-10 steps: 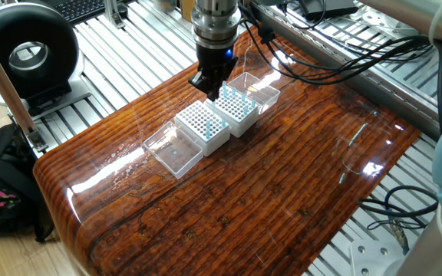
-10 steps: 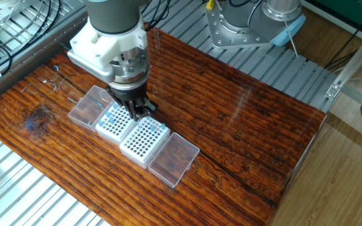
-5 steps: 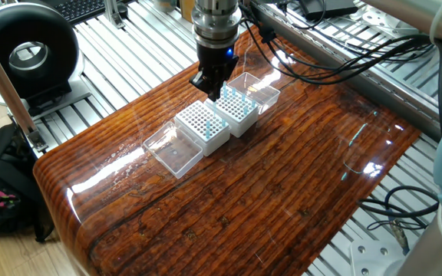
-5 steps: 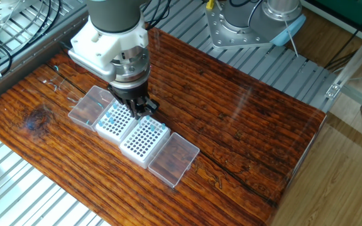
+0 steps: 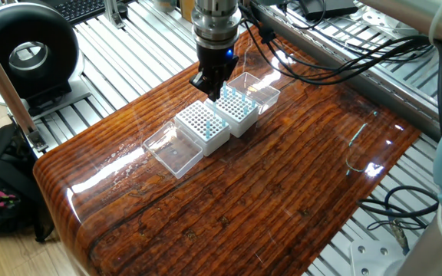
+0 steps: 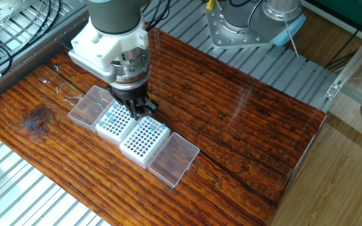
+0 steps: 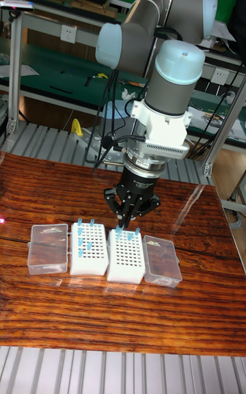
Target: Transfer all medium pipette tips from one holder to another
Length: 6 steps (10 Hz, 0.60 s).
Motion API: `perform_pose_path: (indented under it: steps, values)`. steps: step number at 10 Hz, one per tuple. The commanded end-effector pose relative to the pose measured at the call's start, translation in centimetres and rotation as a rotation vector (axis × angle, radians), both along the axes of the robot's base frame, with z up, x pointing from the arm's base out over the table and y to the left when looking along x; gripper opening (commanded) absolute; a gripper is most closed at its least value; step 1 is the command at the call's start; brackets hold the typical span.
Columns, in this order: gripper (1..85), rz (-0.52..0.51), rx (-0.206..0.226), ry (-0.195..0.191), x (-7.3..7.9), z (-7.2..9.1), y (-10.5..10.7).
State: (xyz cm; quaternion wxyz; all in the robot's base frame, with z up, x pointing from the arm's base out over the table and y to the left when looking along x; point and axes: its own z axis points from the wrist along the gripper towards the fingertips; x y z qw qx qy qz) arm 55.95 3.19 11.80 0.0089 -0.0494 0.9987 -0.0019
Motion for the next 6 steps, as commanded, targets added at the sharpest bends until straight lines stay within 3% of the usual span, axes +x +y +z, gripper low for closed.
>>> perform_pose_path:
  steps: [1, 6]
  values:
    - [1.0, -0.003, 0.016, -0.004, 0.14, 0.12, 0.38]
    - [1.0, -0.003, 0.013, -0.005, 0.24, -0.12, 0.3]
